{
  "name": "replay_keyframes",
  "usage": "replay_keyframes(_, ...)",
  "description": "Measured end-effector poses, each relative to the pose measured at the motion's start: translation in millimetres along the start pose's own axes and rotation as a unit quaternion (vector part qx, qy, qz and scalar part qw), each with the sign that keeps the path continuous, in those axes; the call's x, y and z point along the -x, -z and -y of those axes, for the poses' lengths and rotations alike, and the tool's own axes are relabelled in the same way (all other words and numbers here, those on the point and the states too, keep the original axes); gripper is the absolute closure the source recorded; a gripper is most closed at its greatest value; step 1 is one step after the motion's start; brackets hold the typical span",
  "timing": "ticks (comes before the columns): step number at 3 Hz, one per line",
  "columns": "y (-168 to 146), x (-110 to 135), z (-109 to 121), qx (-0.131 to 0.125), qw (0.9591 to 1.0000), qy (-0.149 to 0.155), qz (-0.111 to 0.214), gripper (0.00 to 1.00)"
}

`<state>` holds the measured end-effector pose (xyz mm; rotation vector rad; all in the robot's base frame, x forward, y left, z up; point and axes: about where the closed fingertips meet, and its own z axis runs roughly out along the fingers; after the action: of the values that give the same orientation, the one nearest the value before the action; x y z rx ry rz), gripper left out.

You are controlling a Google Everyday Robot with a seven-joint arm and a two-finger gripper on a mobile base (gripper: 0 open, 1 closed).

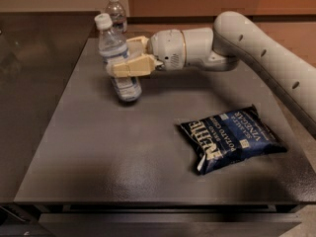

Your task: Place blue plastic bottle upright

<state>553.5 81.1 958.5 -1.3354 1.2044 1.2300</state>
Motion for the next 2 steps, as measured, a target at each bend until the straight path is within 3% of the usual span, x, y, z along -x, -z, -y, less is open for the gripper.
replay_keyframes(2, 1.0, -20.4, 6.2, 0.005, 0.9999, -0.01, -0.011, 0.59)
